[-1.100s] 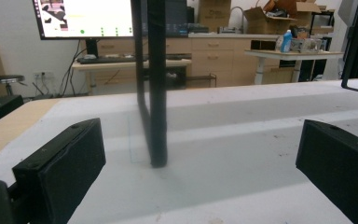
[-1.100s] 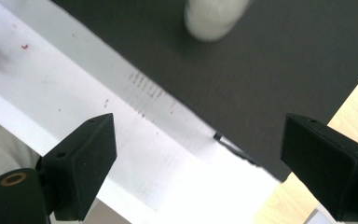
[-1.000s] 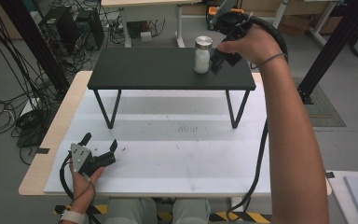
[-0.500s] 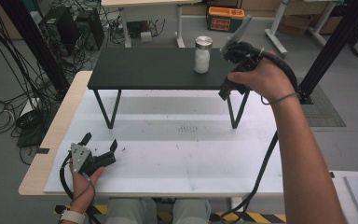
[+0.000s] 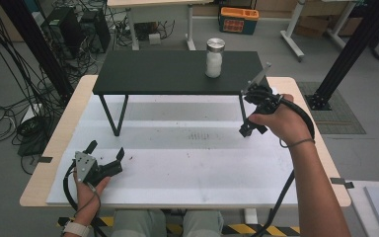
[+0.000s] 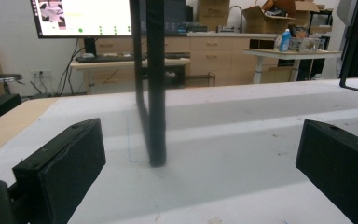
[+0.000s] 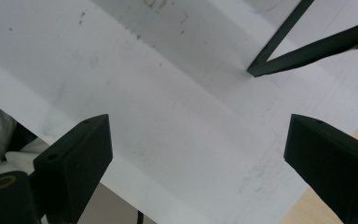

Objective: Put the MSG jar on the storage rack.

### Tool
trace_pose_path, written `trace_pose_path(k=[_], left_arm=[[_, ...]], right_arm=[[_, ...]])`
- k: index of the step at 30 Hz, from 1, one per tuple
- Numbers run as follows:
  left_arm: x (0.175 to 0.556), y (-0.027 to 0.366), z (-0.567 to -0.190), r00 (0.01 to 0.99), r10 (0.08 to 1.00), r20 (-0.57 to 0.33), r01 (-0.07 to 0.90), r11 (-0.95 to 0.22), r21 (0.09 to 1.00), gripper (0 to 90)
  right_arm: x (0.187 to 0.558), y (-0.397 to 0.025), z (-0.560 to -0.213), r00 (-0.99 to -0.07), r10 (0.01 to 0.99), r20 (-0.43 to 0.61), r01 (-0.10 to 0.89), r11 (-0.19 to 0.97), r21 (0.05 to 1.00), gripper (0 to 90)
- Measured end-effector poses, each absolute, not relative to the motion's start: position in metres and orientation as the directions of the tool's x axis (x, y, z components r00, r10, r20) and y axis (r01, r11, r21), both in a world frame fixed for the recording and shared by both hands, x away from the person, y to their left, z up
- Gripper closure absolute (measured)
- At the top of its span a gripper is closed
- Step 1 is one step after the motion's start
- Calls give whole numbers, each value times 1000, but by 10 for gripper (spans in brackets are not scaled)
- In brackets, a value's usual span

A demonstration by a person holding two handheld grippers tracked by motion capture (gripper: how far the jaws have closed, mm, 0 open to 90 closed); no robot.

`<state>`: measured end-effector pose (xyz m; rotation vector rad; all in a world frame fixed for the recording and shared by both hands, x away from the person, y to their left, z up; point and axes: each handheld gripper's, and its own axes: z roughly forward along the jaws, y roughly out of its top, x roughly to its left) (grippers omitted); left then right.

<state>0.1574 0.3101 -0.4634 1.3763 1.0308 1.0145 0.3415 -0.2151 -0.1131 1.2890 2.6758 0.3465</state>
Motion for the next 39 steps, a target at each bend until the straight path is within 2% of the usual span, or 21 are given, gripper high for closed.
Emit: trace_pose_path(k=[17, 32, 39], left_arm=[[157, 310, -464, 256, 966, 22, 36, -33, 999, 15], [157, 310, -464, 257, 966, 20, 36, -30, 999, 16], [157, 310, -465, 256, 966, 18, 34, -27, 999, 16]], right_arm=[[343, -229, -180, -580, 815, -10, 795, 568, 212, 70], [337, -233, -192, -566, 824, -20, 797, 554, 240, 70], [330, -236, -192, -557, 830, -35, 790, 542, 286, 70]])
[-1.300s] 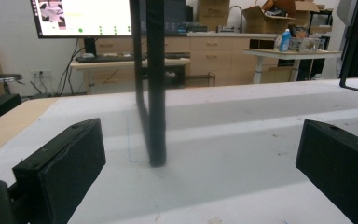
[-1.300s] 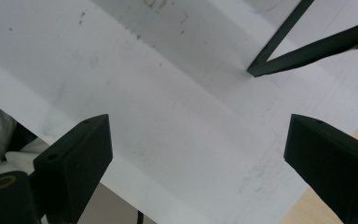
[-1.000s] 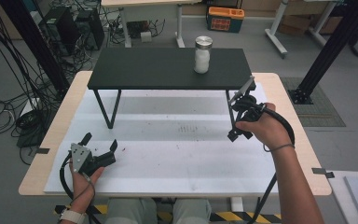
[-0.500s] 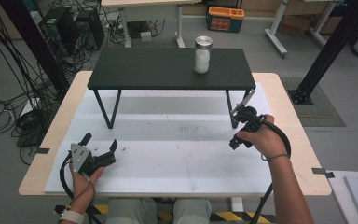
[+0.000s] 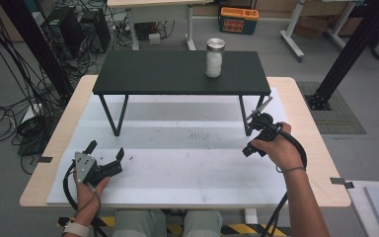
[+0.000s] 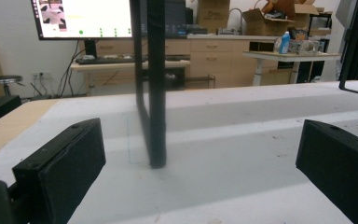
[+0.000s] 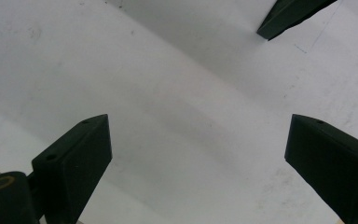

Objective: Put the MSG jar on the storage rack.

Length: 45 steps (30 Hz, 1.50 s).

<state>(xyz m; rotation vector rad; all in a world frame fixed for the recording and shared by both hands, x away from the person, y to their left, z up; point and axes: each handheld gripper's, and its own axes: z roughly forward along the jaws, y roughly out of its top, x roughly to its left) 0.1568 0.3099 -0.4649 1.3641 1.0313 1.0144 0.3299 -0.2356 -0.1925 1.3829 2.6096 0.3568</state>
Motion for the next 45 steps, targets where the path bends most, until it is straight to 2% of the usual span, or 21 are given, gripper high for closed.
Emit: trace_pose_path(k=[45], left_arm=[[157, 310, -465, 255, 967, 20, 33, -30, 999, 16]], right_arm=[[330, -247, -203, -550, 835, -14, 795, 529, 297, 70]])
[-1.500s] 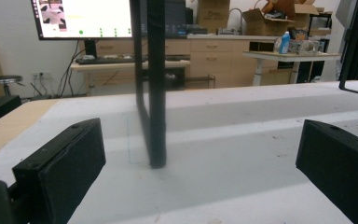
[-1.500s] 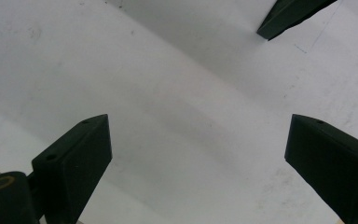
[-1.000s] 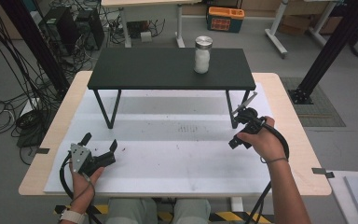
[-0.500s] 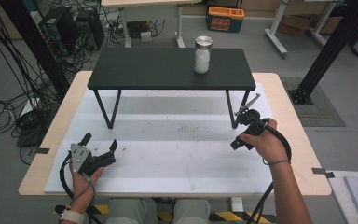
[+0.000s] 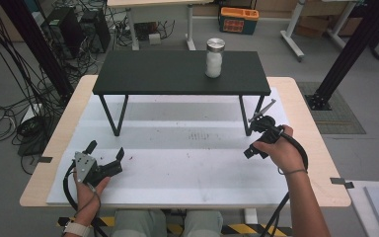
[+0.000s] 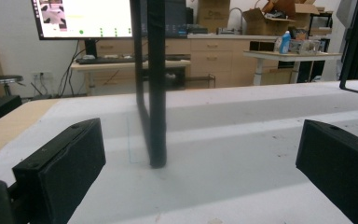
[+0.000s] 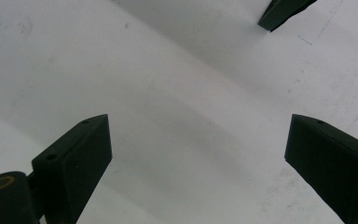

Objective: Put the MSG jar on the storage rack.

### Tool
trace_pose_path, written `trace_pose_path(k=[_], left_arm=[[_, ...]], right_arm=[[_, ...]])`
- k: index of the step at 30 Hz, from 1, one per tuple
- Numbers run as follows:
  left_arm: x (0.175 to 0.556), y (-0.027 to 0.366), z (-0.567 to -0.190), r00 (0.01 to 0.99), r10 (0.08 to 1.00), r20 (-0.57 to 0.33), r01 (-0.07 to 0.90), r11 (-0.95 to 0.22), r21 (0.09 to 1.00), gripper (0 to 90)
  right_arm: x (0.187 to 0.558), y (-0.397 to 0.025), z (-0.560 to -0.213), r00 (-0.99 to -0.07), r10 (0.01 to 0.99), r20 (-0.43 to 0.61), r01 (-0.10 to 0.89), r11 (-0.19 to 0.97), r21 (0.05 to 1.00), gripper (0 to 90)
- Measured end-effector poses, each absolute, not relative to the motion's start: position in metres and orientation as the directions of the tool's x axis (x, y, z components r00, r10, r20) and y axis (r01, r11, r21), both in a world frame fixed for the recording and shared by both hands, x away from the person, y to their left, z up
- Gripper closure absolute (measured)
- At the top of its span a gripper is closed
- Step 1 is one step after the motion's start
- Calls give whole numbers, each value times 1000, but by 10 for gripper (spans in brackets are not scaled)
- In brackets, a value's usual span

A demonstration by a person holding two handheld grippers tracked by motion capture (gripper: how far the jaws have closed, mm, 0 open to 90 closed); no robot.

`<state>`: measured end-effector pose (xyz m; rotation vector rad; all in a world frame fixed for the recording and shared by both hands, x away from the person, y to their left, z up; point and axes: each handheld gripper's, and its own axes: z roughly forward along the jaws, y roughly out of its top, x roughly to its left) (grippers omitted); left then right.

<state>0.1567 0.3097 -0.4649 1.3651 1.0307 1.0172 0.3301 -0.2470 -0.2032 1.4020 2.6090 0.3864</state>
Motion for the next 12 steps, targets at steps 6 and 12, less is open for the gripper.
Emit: trace_pose_path(k=[6, 12], left_arm=[[157, 310, -465, 255, 967, 21, 32, -30, 999, 15], [157, 310, -465, 255, 967, 21, 32, -30, 999, 16]], right_arm=[[327, -248, -202, -548, 836, -13, 794, 525, 306, 70], [322, -250, -200, -552, 834, -12, 787, 526, 321, 70]])
